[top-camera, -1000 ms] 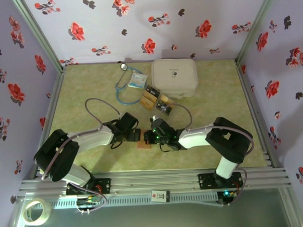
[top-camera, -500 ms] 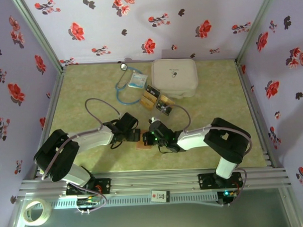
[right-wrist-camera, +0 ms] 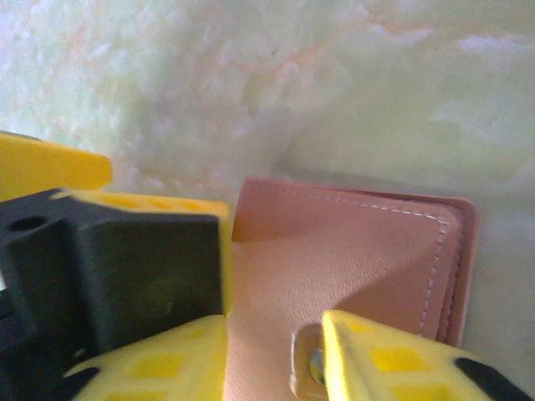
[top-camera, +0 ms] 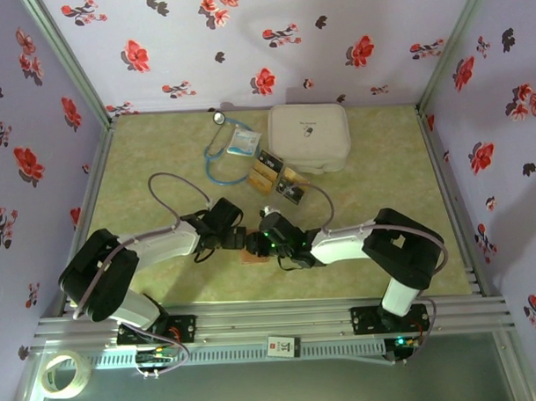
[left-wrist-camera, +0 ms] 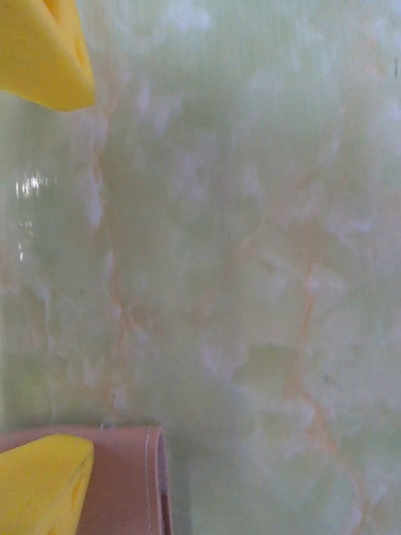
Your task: Put the credit cards into the card holder
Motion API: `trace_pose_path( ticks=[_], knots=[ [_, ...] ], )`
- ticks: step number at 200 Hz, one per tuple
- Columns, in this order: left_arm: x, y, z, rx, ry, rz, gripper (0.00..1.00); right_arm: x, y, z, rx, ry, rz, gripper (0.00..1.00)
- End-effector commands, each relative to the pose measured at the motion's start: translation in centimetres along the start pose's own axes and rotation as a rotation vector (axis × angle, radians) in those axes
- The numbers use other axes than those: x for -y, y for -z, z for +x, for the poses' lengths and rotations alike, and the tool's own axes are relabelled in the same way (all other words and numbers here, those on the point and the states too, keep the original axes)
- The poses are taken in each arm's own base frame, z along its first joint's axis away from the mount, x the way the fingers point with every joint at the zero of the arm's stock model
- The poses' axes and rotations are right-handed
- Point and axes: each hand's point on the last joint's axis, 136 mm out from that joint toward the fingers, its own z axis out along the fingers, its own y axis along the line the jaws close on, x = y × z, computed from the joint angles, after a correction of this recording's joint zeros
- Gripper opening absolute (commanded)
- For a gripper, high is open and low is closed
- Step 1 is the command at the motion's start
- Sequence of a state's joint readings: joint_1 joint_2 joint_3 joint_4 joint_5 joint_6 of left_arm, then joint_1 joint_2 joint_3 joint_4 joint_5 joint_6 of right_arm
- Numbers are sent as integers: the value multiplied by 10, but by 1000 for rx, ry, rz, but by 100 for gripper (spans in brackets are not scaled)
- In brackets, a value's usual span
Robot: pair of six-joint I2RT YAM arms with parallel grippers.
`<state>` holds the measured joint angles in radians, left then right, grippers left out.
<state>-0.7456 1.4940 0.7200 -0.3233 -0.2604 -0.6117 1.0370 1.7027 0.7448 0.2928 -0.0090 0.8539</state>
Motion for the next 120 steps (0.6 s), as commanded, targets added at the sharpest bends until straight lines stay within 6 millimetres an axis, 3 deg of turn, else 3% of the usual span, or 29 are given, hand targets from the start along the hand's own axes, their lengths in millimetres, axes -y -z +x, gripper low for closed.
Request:
trace_pose_path(
  ticks=[1,9,29,58,80,96,120],
  knots=[
    [-1,9,-24,41,22,8,100,13,8,16,-123,29,74,49],
    [-3,14,-35,58,38,18,100,5,14,4,-98,36,56,57],
    [-8,27,-62,107,75,36,100,-13,29,-25,-49,45,7,99],
    [-23,44,-96,169,124,46,100,-22,58,-60,27,45,-25,99],
    [-43,56,-113,205,173,37,100,-13,88,-85,105,48,-7,99],
    [-57,67,-124,247,182,25,100,2,116,-102,178,50,34,99],
    [-94,84,-136,314,260,-13,100,43,160,-127,291,30,139,99]
  ],
)
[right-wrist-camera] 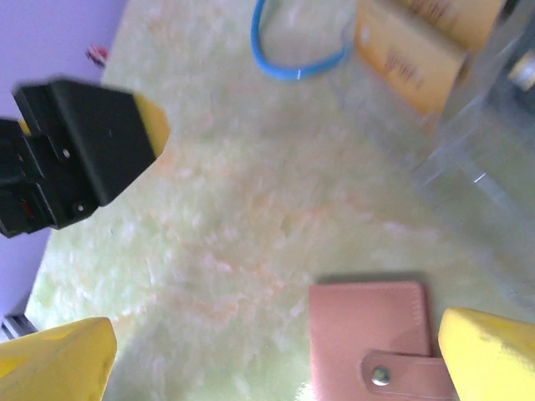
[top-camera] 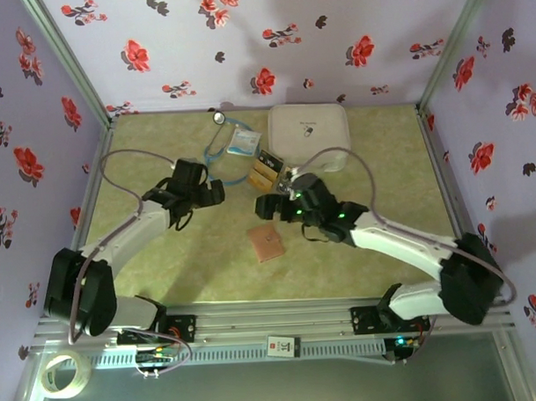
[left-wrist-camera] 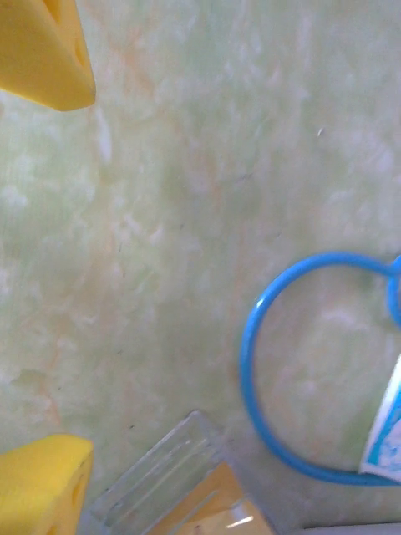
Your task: Put the credit cards into the card holder
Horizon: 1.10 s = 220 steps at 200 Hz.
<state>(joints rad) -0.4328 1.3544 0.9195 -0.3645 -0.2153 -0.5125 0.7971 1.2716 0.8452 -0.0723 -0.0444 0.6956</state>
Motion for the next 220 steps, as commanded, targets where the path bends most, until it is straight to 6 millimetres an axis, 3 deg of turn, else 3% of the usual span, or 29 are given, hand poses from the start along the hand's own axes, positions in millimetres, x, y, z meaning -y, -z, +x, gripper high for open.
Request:
trace_pose_path(
  ticks=[1,18,49,67,86,107,133,153,189,209,220],
  knots=[
    [-26,19,-25,70,30,-25,100,50,33,-19,67,31,158,99],
    [-54,29,-45,154,118,-48,100,88,61,-45,152,31,290,99],
    [-76,61,-83,421,39,-89,100,170,121,-89,392,12,638,99],
    [-88,74,-93,520,-39,-159,100,212,151,-104,505,-14,814,99],
    [-107,72,-92,555,-54,-215,100,252,171,-107,552,-17,974,99],
    [-130,61,-82,553,-68,-276,100,289,173,-103,533,-36,1070,99],
    [-149,46,-70,548,-93,-323,100,317,156,-97,537,-6,1091,99],
    [-147,30,-62,564,-151,-305,100,323,138,-94,543,60,1045,99],
    [-138,-6,-45,586,-166,-223,100,322,122,-88,641,123,907,99],
    [-137,-21,-40,567,-169,-210,100,334,121,-78,714,100,870,99],
    [-133,-26,-41,574,-170,-179,100,334,105,-76,678,125,800,99]
  ],
)
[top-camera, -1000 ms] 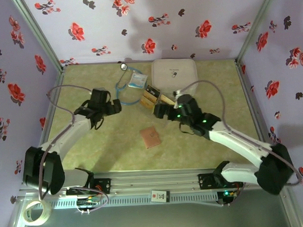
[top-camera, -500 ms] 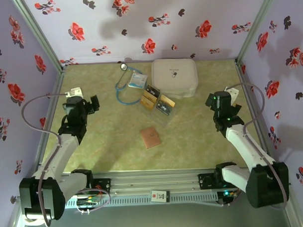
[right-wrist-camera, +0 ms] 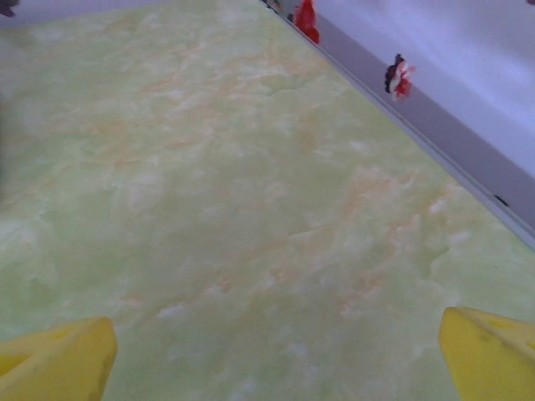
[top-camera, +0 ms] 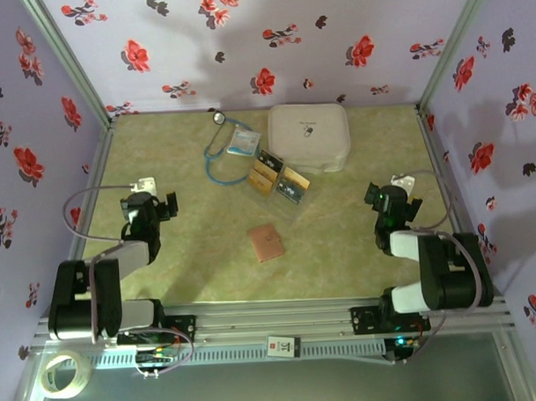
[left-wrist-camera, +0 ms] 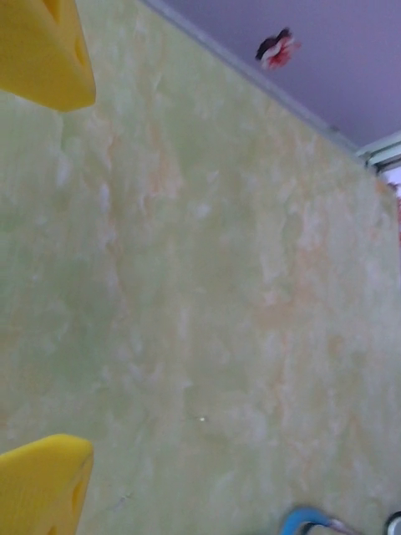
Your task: Put the credit cards into the card holder
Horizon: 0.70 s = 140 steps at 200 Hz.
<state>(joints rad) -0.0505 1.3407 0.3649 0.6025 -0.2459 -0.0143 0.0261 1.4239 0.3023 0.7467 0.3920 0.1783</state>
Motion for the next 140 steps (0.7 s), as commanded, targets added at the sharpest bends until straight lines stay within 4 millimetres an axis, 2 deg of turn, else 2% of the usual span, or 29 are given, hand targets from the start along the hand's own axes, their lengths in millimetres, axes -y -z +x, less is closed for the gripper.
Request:
trace_pose_path(
  ticks=[1,13,24,33,60,92,140],
  knots=[
    [7,-5,-33,159,17,48,100,-20,-4,-22,142,-35,-145,99],
    [16,-13,-22,140,-5,85,100,-32,-10,-24,151,-19,-201,99],
    [26,-20,-16,139,-33,127,100,-49,-16,-20,67,39,-270,99],
    [23,-24,-15,122,-14,117,100,-56,-22,-15,-1,59,-285,99],
    [13,-31,-15,93,41,123,100,-54,-24,-16,4,49,-284,99],
    [14,-29,-15,101,24,108,100,-46,-20,-18,36,40,-246,99],
    [15,-29,-15,100,22,112,100,-46,-21,-19,43,43,-246,99]
  ],
)
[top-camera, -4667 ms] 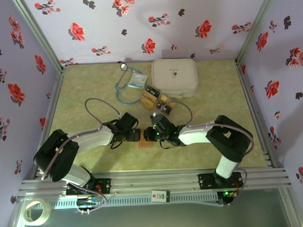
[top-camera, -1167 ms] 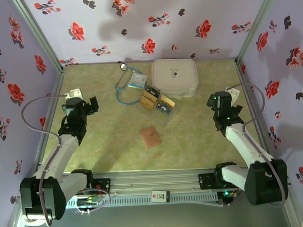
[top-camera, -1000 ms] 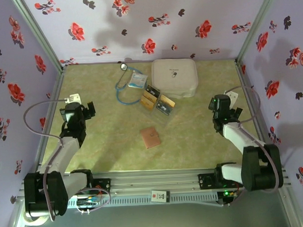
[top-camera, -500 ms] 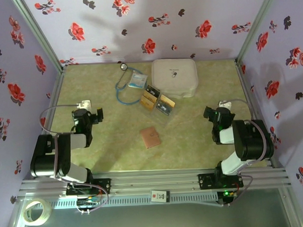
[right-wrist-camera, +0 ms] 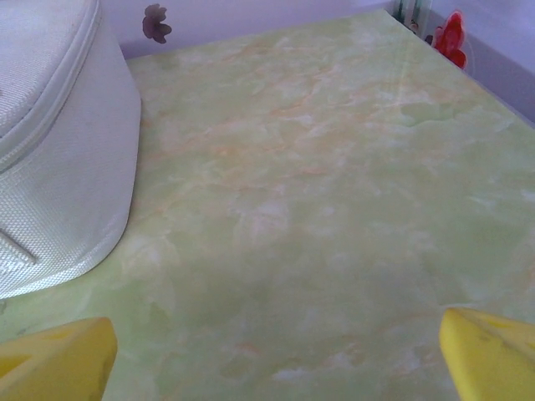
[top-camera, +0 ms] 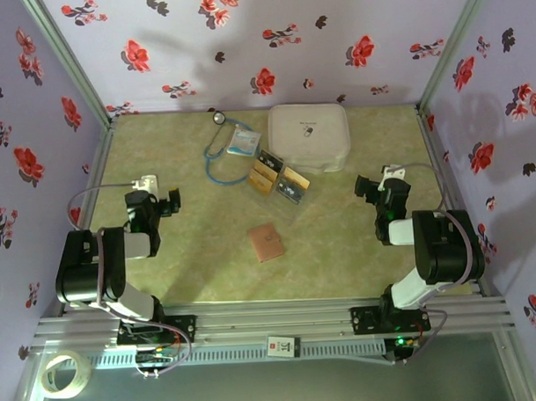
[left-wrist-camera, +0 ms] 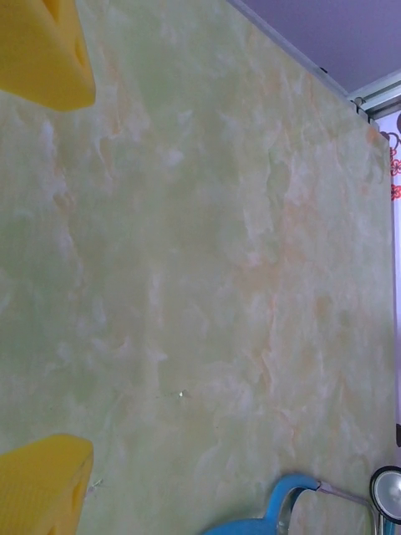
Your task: Put the credit cards into the card holder
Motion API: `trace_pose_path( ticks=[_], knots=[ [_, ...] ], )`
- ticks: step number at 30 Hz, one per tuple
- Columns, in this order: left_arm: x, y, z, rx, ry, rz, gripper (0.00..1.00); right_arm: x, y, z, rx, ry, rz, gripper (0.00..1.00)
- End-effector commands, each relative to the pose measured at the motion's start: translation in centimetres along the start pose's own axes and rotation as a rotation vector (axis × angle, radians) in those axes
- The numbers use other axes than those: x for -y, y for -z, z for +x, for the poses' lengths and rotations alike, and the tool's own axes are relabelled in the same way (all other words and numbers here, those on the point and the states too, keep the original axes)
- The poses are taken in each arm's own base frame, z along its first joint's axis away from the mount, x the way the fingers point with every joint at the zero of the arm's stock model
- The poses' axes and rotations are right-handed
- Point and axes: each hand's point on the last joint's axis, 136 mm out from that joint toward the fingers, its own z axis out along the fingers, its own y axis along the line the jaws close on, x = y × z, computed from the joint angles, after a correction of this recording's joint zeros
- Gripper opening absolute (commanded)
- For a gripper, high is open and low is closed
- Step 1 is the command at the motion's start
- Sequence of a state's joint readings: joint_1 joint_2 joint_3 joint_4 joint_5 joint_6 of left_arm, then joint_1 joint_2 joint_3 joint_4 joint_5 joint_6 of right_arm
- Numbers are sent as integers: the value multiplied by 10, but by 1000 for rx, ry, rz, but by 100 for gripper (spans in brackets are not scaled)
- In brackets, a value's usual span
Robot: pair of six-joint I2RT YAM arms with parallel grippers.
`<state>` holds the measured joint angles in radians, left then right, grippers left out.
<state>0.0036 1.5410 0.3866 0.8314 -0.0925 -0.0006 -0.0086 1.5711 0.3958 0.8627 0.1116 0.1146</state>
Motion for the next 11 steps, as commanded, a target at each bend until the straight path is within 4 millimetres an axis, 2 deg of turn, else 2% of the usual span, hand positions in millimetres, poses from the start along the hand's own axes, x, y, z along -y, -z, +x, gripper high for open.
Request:
trace_pose_path(
  ticks=[1,5,11],
  knots=[
    [3,-1,-16,52,2,9,100,2,3,-7,29,12,9,99],
    [3,-1,-16,52,2,9,100,0,-2,-5,7,18,9,99],
    [3,-1,-16,53,2,10,100,0,2,-6,24,17,6,99]
  ],
)
